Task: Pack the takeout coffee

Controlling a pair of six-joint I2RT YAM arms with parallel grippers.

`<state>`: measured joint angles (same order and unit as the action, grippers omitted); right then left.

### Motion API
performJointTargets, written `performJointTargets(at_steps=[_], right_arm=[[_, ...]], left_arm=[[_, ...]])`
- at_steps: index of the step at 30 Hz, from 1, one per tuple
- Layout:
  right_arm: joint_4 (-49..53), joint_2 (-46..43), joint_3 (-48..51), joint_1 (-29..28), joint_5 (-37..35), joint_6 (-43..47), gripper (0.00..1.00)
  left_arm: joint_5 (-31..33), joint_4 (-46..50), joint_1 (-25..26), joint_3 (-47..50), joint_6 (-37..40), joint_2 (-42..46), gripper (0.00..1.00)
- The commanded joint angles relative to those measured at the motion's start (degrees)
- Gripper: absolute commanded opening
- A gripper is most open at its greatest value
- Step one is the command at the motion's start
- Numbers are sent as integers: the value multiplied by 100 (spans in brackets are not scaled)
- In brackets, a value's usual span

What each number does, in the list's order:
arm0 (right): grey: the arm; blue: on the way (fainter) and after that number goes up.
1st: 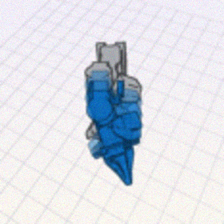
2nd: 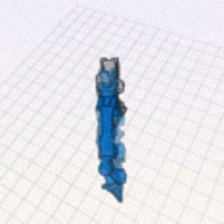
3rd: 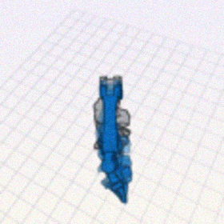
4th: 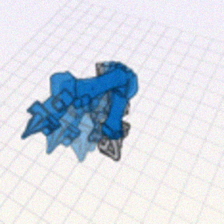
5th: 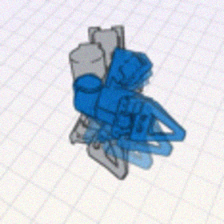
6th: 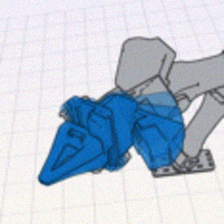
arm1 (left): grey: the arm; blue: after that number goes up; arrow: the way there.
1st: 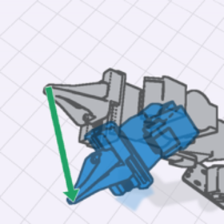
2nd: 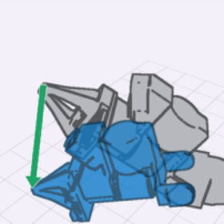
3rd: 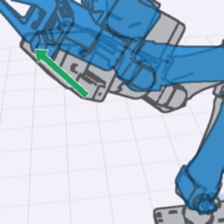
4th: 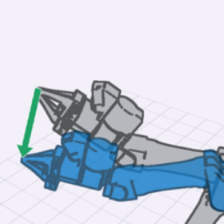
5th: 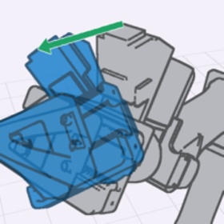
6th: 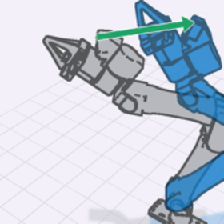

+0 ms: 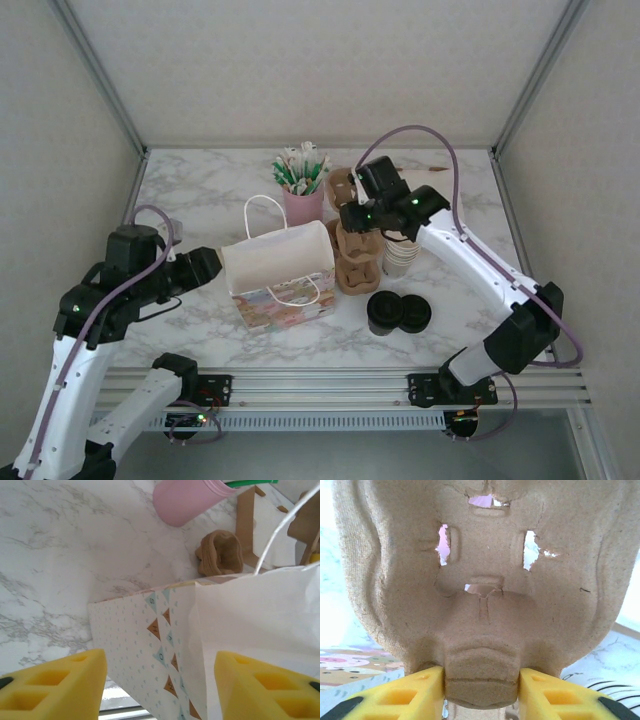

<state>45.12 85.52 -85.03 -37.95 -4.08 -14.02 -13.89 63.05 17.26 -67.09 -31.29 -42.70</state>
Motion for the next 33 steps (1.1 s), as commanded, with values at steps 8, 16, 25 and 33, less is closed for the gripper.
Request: performJointTargets(at_steps=[8, 16, 25, 33], right_arm=[[-486, -674, 136, 33, -183, 325, 41], [-691, -1127, 390, 25, -232, 442, 42], [-536, -1461, 442, 24, -109, 488, 43], [-441, -1694, 504, 8, -38, 497, 43]], left_arm=[[21, 63, 443, -301, 53, -372, 54], [1102, 463, 612, -664, 245, -851, 34], [1375, 235, 607, -716, 743, -1240, 13], [1306, -55, 608, -1113, 1668, -1645, 0]])
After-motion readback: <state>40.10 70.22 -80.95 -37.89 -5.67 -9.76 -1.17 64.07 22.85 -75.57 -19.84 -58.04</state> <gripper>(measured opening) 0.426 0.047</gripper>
